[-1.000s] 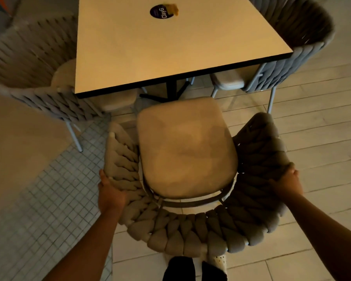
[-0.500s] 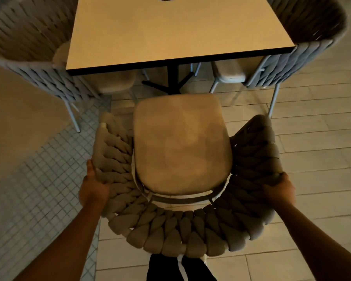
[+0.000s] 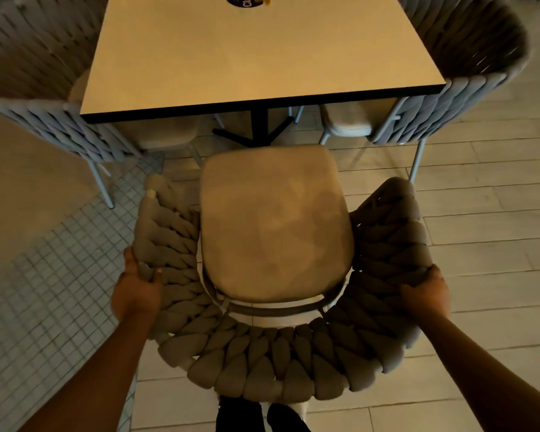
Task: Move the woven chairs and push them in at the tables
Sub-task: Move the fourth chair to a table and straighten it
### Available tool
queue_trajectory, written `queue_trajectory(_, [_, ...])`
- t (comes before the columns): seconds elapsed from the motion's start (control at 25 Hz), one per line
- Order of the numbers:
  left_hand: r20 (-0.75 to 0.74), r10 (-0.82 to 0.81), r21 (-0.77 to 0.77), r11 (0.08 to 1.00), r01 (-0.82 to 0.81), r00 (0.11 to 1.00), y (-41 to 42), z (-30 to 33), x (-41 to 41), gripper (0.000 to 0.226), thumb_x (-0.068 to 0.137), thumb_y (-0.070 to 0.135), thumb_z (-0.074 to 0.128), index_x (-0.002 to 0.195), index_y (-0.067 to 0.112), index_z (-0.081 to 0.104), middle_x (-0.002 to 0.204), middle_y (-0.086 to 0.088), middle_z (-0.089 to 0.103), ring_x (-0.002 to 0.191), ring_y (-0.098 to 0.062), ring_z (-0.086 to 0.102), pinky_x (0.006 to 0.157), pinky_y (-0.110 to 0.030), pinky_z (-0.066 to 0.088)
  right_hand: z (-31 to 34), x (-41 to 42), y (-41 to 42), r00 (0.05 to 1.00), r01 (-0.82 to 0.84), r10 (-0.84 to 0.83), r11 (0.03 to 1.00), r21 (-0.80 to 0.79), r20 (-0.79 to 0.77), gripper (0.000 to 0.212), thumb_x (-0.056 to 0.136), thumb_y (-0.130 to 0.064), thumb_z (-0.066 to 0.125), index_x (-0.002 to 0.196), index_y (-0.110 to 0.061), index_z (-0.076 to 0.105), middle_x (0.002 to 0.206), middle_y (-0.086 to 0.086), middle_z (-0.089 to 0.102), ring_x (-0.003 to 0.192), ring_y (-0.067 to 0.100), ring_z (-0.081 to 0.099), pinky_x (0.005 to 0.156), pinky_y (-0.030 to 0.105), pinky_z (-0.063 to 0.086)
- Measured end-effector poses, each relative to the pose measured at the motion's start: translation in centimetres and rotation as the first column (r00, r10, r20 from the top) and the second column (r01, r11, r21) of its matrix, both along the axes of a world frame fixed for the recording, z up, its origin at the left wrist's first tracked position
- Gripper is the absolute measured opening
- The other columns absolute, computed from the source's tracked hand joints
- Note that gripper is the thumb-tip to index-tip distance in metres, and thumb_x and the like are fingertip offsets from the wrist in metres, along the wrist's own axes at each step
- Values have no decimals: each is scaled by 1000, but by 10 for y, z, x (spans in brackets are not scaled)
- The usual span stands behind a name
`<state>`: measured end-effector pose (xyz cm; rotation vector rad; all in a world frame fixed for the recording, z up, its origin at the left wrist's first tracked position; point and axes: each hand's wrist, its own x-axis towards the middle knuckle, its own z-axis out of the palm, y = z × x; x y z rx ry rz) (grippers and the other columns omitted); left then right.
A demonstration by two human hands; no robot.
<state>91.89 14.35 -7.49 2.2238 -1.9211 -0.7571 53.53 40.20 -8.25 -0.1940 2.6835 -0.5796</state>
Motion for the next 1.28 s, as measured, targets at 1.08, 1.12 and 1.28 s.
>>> queue_trajectory(1.08, [37, -7, 8, 1000, 7, 999, 15, 8, -9, 71, 93, 32, 49, 150, 31, 6, 119, -31, 57, 100, -48, 57, 79, -49, 47, -2, -4, 12, 1000, 1, -1, 1000, 13, -10, 62, 73, -4, 63, 130, 2, 38, 118, 33, 54, 105, 47, 55, 85, 50, 46])
queue_trajectory(1.12, [36, -11, 10, 1000, 11, 999, 15, 8, -8, 71, 93, 32, 49, 150, 31, 6, 120, -31, 56, 100, -49, 56, 80, -49, 47, -2, -5, 12, 1000, -3, 3, 1000, 14, -11, 63, 73, -3, 63, 130, 2, 38, 118, 32, 54, 106, 47, 55, 84, 50, 46])
queue_trajectory(1.28, [24, -17, 29, 999, 16, 1000, 15, 6, -5, 72, 93, 32, 50, 150, 30, 6, 123, -30, 56, 102, -49, 56, 80, -48, 47, -1, -7, 9, 1000, -21, 21, 1000, 24, -13, 63, 74, -4, 62, 131, 0, 37, 122, 30, 52, 108, 46, 54, 84, 49, 47])
